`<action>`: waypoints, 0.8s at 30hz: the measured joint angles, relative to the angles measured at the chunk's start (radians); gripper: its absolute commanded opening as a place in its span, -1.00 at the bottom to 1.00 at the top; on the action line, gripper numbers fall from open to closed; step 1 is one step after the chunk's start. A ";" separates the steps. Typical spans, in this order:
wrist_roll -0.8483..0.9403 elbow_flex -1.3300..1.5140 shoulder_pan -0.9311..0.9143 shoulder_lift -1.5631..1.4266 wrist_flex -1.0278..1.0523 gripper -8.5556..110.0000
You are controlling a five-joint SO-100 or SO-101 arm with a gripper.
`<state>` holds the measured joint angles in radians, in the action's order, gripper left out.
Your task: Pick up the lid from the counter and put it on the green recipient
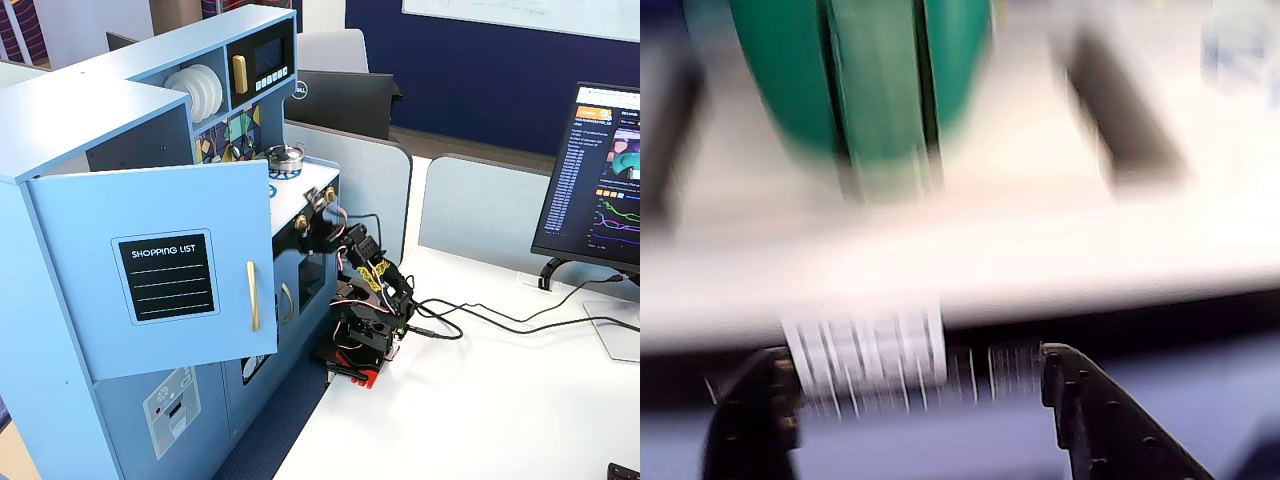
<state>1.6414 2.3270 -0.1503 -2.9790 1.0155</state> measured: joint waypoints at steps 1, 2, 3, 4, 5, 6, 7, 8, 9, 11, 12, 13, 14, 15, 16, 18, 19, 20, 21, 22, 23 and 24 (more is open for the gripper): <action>0.000 0.057 -0.002 -0.015 0.011 -0.74; 0.000 0.110 -0.003 -0.025 0.018 -0.78; 0.000 0.164 -0.008 -0.032 0.025 -0.81; 0.021 0.213 -0.009 -0.037 0.034 -0.83; 0.040 0.256 -0.006 -0.037 0.041 -0.86; 0.052 0.302 0.002 -0.043 0.049 -0.86; 0.060 0.345 0.011 -0.055 0.057 -0.86; 0.055 0.387 0.023 -0.072 0.064 -0.86; 0.051 0.420 0.034 -0.083 0.075 -0.86; 0.041 0.477 0.052 -0.098 0.117 -0.86; 0.018 0.502 0.058 -0.109 0.138 -0.86; 0.000 0.525 0.066 -0.117 0.161 -0.86; -0.003 0.546 0.077 -0.124 0.190 -0.86; -0.002 0.565 0.089 -0.126 0.222 -0.86; 0.005 0.586 0.104 -0.130 0.252 -0.86; 0.012 0.623 0.110 -0.149 0.291 -0.86; 0.012 0.635 0.107 -0.160 0.314 -0.85; 0.012 0.649 0.103 -0.173 0.330 -0.85; 0.014 0.653 0.100 -0.184 0.337 -0.84; 0.014 0.655 0.104 -0.192 0.339 -0.84; 0.012 0.657 0.114 -0.195 0.341 -0.84; 0.008 0.657 0.121 -0.196 0.341 -0.84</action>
<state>1.6490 2.9836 -0.0291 -3.1753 1.3560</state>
